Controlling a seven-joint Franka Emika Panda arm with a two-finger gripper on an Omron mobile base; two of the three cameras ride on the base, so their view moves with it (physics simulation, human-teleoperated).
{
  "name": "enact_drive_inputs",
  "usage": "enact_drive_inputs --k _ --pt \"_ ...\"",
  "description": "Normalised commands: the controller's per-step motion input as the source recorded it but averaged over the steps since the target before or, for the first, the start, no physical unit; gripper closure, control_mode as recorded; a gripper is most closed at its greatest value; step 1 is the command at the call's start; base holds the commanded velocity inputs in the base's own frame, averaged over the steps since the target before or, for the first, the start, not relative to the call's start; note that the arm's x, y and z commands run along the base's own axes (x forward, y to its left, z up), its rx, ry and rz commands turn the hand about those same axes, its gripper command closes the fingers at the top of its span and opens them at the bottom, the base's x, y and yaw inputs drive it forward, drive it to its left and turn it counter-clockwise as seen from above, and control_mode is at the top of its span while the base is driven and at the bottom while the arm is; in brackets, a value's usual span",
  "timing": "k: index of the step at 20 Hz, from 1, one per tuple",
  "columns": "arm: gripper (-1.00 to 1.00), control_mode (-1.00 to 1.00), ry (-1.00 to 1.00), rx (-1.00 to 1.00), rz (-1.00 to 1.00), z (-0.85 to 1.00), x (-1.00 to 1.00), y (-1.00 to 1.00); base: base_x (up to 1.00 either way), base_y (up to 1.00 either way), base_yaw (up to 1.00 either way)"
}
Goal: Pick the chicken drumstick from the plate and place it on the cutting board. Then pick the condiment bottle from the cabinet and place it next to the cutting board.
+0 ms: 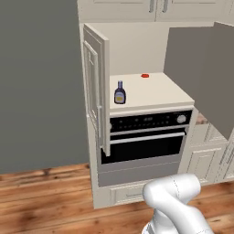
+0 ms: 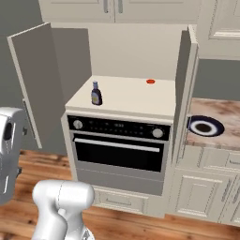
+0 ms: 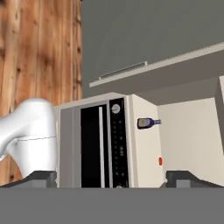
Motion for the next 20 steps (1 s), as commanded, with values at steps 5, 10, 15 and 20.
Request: enact_drive_inputs --k 5,10,15,20 --pt "-1.0 1.0 0.0 0.0 0.0 0.0 0.0 0.0 0.14 0.01 0.0" --pt "-1.0 1.0 0.0 0.0 0.0 0.0 0.0 0.0 0.13 0.0 0.0" --pt "-1.0 1.0 0.0 0.0 0.0 0.0 0.0 0.0 0.25 0.0 0.0" --pt "-1.0 1.0 0.0 0.0 0.0 0.0 0.0 0.0 0.6 0.0 0.0"
